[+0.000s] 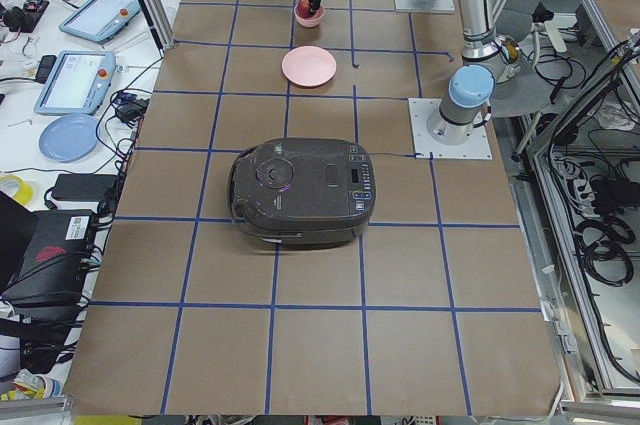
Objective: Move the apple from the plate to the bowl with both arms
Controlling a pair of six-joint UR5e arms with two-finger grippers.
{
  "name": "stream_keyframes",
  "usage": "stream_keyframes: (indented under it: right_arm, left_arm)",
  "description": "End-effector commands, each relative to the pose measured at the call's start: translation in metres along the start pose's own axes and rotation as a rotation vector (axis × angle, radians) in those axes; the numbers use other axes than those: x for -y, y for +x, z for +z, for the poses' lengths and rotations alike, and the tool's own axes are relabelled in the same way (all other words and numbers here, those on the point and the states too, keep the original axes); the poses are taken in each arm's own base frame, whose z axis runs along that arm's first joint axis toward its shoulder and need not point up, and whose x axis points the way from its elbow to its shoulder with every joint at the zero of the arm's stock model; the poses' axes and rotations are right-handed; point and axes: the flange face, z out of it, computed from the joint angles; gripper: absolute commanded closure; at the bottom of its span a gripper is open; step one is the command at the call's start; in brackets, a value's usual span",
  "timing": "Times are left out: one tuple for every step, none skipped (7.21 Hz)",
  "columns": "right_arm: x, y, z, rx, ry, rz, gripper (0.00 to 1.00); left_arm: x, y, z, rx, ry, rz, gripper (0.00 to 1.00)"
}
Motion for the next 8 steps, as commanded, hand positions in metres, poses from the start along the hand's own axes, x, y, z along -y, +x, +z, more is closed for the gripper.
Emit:
stream_keyframes:
  right_arm:
    - [0.0, 0.0, 0.002, -0.004, -0.009, -0.018, 0.0]
    - [0.0, 0.001, 0.002, -0.007, -0.007, -0.021, 0.0]
    - [0.0, 0.001, 0.003, -0.009, -0.01, -0.046, 0.0]
    - [0.0, 0.001, 0.003, -0.005, -0.015, -0.068, 0.0]
    - [-0.001, 0.002, 0.004, -0.007, -0.023, -0.07, 0.0]
    - [0.0, 0.0, -0.001, 0.002, -0.01, -0.07, 0.0]
    - [0.001, 0.0, -0.001, 0.002, -0.009, -0.069, 0.0]
    - [0.001, -0.001, -0.001, 0.004, -0.009, -0.069, 0.0]
  left_arm:
    - [-0.001, 0.002, 0.01, 0.01, -0.007, -0.011, 0.92]
    - [-0.001, 0.002, 0.016, 0.017, -0.011, -0.009, 0.84]
    - [-0.002, 0.001, 0.019, 0.027, -0.004, -0.01, 0.23]
    - [-0.001, 0.001, 0.017, 0.024, -0.003, -0.018, 0.04]
    - [-0.002, 0.002, 0.009, 0.015, 0.003, -0.017, 0.0]
    - [-0.003, 0.0, 0.011, 0.02, -0.001, -0.015, 0.0]
    - [-0.004, -0.001, 0.004, 0.009, -0.002, -0.002, 0.0]
    - [0.001, -0.001, -0.011, -0.012, 0.003, -0.003, 0.0]
